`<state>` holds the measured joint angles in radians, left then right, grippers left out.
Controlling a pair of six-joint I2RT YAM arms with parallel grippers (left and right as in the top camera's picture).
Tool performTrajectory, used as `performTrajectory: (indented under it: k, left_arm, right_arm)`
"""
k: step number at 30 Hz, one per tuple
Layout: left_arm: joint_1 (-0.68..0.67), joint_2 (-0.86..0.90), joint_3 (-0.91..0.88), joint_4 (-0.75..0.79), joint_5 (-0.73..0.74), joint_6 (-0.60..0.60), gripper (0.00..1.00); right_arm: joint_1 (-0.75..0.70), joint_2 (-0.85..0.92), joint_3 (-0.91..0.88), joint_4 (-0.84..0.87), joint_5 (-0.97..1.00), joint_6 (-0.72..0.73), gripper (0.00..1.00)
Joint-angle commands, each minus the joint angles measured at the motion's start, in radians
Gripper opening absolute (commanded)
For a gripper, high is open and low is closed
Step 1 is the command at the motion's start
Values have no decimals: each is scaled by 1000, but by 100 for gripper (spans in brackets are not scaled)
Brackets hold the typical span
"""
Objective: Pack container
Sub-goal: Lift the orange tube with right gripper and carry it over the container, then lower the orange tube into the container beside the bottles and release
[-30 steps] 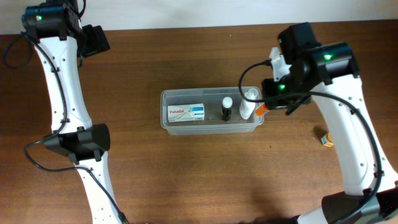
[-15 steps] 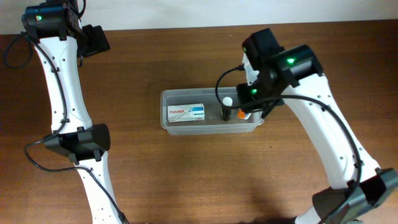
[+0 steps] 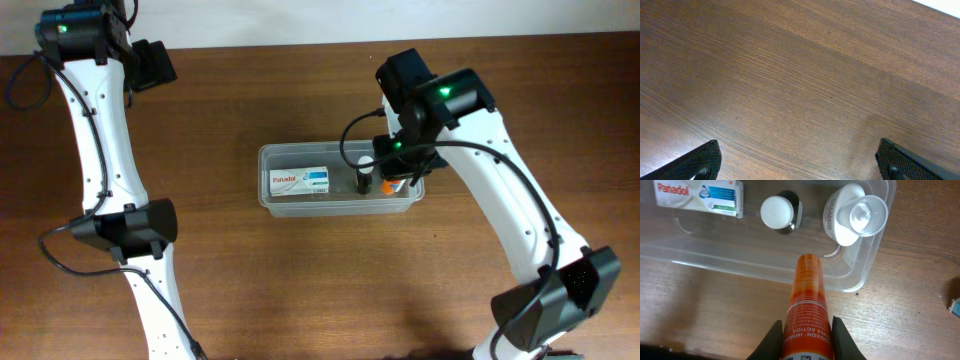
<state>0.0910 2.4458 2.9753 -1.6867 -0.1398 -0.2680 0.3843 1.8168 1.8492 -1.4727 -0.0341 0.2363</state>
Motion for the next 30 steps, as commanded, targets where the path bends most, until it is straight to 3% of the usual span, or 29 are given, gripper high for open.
performTrajectory:
  k: [1,30]
  left_arm:
    - [-3,-13,7,-1,-11,16,99]
    - [-3,-13,7,-1,-11,16,99]
  right_arm:
    - [10,21,1,8,21,13,16]
    - [10,145,-18,42,20,16,16]
